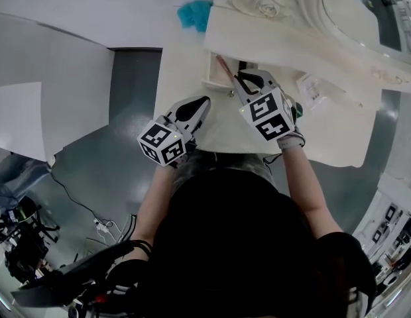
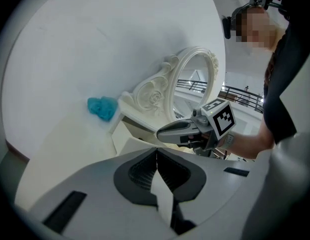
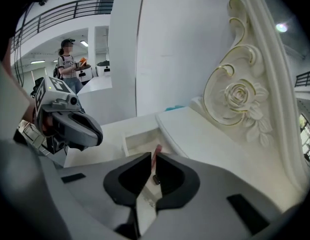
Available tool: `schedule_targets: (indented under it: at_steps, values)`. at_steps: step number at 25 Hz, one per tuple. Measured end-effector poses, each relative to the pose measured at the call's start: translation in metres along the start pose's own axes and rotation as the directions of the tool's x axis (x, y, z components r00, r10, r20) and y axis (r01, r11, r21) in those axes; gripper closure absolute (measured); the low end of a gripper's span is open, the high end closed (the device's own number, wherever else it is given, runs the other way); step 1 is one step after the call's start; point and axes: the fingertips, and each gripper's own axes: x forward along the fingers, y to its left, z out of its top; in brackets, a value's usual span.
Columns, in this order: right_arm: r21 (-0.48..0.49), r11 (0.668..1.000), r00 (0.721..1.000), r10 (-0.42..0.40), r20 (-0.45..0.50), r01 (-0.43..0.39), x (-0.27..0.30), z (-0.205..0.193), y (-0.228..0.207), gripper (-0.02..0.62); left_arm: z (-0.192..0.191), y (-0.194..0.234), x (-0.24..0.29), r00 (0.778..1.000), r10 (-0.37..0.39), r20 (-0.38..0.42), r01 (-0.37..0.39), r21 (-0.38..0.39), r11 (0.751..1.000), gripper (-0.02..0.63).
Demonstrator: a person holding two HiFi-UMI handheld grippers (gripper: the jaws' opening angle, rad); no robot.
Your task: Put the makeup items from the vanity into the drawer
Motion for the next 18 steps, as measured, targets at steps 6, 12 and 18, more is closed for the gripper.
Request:
schedule_targets:
  at_steps: [6,12,18]
  values:
    - [0.097,0.995,0.992,0.014,0.126,-0.026,-0.029,-0.007,0.005,0.574,-0.005,-0.015,0.019,0.998,-0.052,-0.042,0.053,0.025,0.998,0.591]
    - [0.096,0.995,0.988,0.024,0.151,-0.039,-0.041,-0.028,0.018,0.574,-0.012,-0.028,0.043,0.990,-0.107,-0.092,0.112,0.051,0.992,0.591]
    - [0.148,0.987,0.987,0.033,0.157,-0.057,-0.053,-0.047,0.026,0.574,-0.018,-0.043,0.063,0.977,-0.160,-0.143,0.171,0.065,0.983,0.591]
